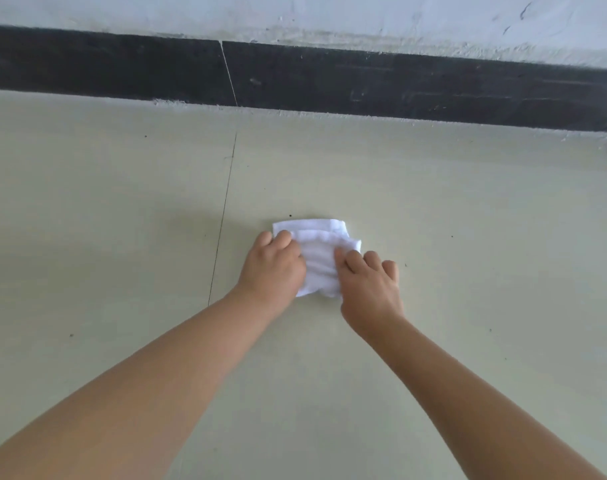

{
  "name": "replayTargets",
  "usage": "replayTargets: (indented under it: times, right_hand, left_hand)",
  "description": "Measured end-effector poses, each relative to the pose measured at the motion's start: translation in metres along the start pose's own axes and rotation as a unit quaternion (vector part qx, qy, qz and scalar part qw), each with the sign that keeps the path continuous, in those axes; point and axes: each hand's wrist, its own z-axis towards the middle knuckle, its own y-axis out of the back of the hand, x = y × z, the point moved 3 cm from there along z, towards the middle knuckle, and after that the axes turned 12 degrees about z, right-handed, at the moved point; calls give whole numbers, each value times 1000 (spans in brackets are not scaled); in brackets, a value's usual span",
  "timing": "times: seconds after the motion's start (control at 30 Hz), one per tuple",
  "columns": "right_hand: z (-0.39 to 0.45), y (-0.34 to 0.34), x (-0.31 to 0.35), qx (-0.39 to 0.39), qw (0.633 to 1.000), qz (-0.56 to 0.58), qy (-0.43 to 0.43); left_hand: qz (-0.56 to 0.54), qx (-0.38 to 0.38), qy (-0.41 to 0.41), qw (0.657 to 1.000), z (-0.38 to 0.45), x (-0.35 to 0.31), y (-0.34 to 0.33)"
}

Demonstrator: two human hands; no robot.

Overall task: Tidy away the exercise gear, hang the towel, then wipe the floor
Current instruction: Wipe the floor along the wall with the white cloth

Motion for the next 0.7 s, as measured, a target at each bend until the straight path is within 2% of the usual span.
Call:
replayTargets:
  times: [0.07, 0.2, 0.33, 0.47, 0.63, 0.67, 0.7]
  right_hand:
    - [-7, 9, -28, -13, 999, -18, -36]
    - [6, 37, -60, -25, 991, -84, -104]
    - [57, 51, -52, -36, 990, -59, -123]
    - [118, 43, 1, -52, 993, -2, -104]
    - [153, 20, 122, -43, 999, -15, 28]
    - [157, 11, 141, -41, 998, -15, 50]
    - [159, 3, 159, -38, 997, -12, 64]
  left_hand:
    - [14, -11, -11, 1000, 20, -23, 21]
    - [-30, 132, -44, 990, 70, -54, 32]
    - [31, 108, -19, 994, 93, -22, 30]
    - [49, 124, 49, 990, 84, 49, 3]
    - [46, 184, 160, 969, 19, 151, -35]
    - [51, 213, 172, 960, 0, 164, -41]
    - [81, 202, 165, 962, -17, 172, -47]
